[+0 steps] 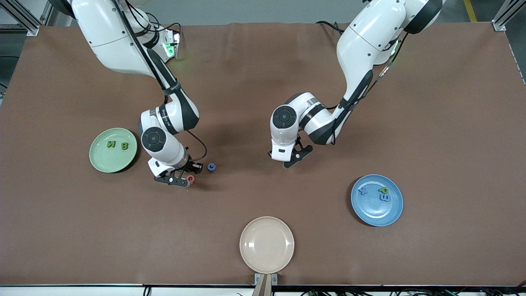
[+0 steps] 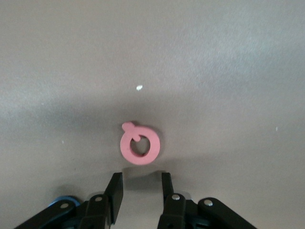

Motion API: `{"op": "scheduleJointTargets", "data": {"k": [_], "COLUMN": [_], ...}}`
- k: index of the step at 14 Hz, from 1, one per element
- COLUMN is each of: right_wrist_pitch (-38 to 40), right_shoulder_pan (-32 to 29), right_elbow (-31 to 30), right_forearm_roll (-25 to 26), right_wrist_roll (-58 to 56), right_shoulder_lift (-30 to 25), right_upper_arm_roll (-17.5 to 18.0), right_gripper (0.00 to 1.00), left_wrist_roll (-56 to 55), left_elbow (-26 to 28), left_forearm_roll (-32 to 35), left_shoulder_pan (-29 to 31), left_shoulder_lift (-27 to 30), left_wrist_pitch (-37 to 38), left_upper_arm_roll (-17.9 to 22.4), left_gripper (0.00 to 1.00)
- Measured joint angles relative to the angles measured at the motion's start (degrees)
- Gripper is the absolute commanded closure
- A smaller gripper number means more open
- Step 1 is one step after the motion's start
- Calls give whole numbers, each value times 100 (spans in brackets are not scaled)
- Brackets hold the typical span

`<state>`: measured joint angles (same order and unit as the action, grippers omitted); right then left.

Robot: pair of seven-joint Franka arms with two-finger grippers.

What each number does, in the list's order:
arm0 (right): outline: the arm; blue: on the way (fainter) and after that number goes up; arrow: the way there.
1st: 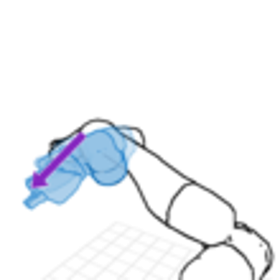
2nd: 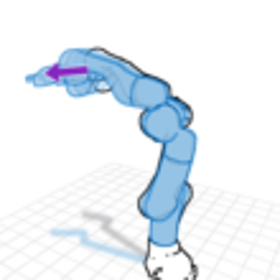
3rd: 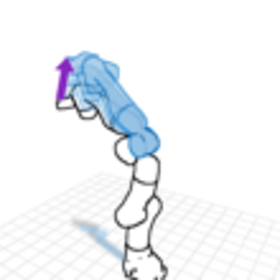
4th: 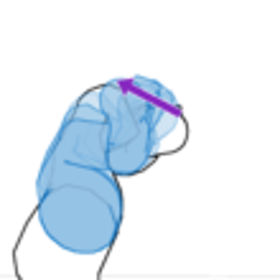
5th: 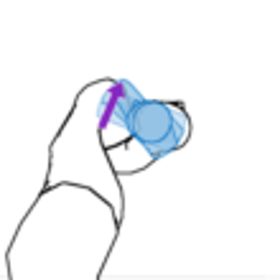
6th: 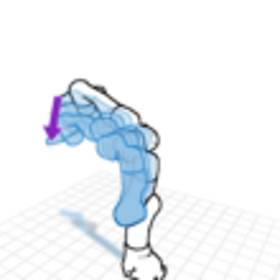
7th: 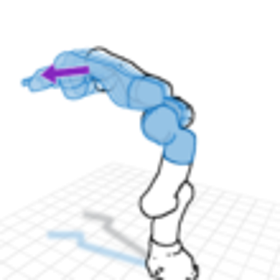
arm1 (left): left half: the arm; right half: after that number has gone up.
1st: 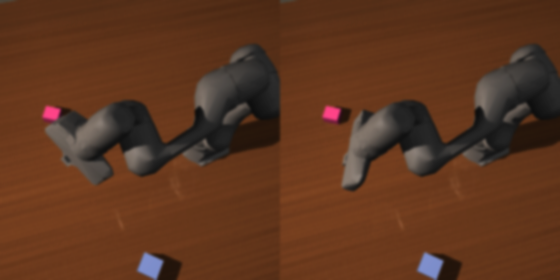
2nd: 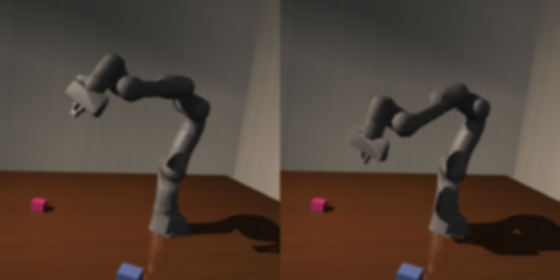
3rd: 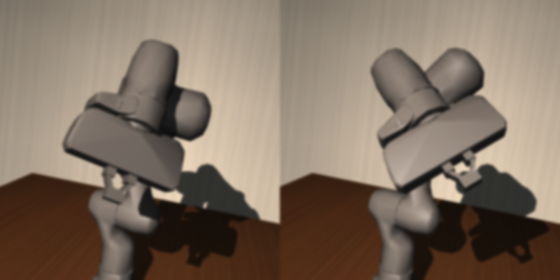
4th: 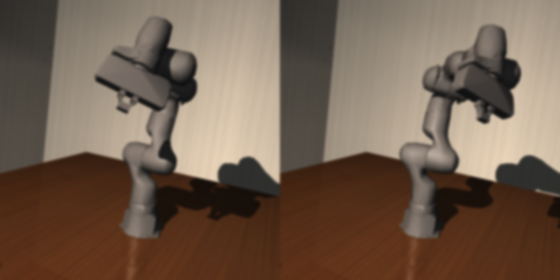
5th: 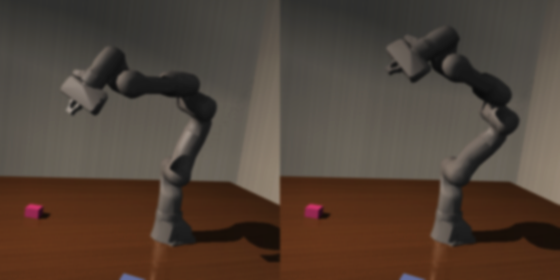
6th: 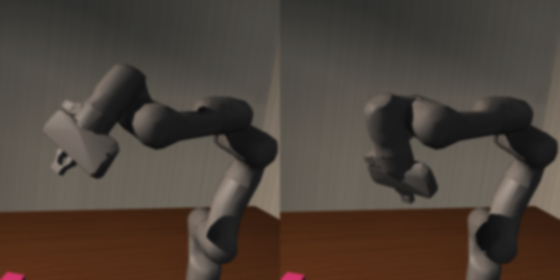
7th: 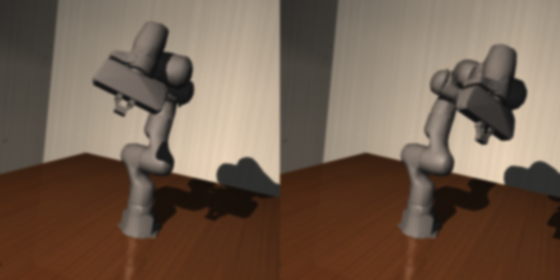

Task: Sort upper and lower case letters into plates
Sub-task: 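Release the u into the blue plate while the right gripper grasps Q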

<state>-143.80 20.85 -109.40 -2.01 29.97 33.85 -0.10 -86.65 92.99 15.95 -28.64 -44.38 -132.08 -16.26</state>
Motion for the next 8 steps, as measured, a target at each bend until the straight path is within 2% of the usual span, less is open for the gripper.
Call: {"op": "scheduleJointTargets", "data": {"k": [4,6,8], "right_wrist_pitch": [-1,-6,-7], "right_shoulder_pan": [-5,-5,-5], "right_elbow": [155,227,277], "right_forearm_roll": [3,9,15], "right_wrist_roll": [-36,-43,-45], "right_shoulder_lift": [128,191,232], "right_upper_arm_roll": [-23,-31,-39], "right_gripper": [59,59,59], "left_wrist_roll": [0,0,0], "left_elbow": [7,13,14], "left_forearm_roll": [0,0,0], "left_shoulder_pan": [7,9,11], "left_shoulder_lift": [0,0,2], "left_wrist_pitch": [-1,-2,-10], "left_upper_arm_roll": [2,4,4], "left_gripper": [51,60,74]}}
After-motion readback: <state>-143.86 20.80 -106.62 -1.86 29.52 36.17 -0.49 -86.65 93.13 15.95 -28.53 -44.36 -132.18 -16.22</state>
